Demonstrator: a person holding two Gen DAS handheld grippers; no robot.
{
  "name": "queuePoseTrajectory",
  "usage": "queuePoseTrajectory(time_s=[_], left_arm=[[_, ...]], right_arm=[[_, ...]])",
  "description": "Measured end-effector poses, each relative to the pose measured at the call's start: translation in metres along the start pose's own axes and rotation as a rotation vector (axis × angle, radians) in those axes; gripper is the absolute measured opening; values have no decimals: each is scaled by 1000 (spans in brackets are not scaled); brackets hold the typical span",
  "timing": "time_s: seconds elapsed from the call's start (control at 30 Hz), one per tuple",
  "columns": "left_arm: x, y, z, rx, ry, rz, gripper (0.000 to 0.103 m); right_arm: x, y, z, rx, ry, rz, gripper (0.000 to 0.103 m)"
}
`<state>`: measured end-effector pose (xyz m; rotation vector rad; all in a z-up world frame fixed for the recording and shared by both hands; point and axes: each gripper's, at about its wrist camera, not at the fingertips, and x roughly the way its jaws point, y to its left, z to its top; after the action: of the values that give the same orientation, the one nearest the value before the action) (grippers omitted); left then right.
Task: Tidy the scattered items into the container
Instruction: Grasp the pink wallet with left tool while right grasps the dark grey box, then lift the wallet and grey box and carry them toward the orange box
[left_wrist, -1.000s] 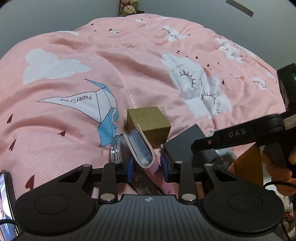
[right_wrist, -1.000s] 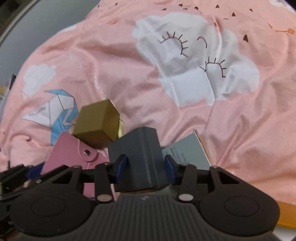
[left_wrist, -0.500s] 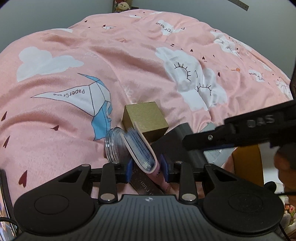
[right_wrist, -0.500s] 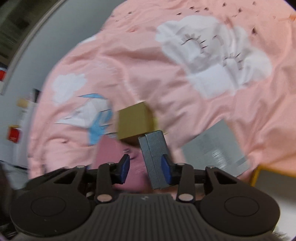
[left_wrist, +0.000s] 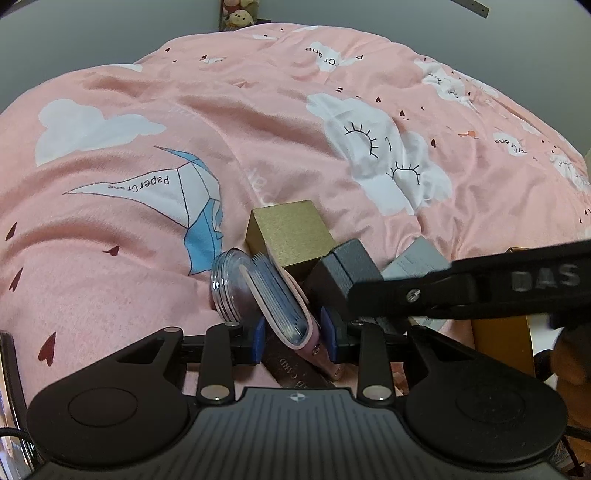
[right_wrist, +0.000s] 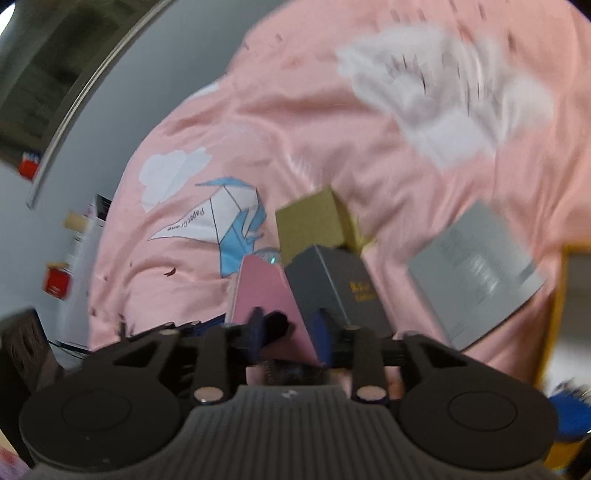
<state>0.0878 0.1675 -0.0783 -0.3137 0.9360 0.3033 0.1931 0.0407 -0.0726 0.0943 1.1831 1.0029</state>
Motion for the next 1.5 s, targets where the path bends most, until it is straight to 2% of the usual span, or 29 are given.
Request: queuePoseTrajectory(time_s=[0.1,0.13,0.23,0.4,0.47,0.7,0.73,0.77,0.9,1.13,1.5], left_arm=[[0,0,-1,1,-2,-1,36],[0,0,-1,2,-3,-1,36],[0,-1,-2,10,-3,2,36],[-2,-3,-4,21,-13,0,36],[-2,-5,-5,35,-17,4,36],[-1,-8,-7,47,-18,5,36],[-1,-8,-7,48,-18,6,36],[-1,-8,-7,47,-19,7,36],[0,-9,-8,55,-19,15,36],[-9,-18,-11,84,-67,29,33],[-41,-38,-12,148,-177,3,24]], right_arm=[[-7,12,-5,-121,-70,-117,47],[-6,15,-7,-163,-89,-152,51],[-1,15,-11,-219,-107,-210,56],[6,6,-6,-138,-69,-128,56],[13,9,-3,-119,-58,-123,56],[35,17,1,-150,-15,-203,54],[36,17,1,-152,-16,-215,53],[36,15,1,-152,-14,-222,45],[30,10,-3,-143,-9,-238,42],[8,11,-9,-116,-73,-222,40],[-57,27,-19,-140,-229,-231,39]])
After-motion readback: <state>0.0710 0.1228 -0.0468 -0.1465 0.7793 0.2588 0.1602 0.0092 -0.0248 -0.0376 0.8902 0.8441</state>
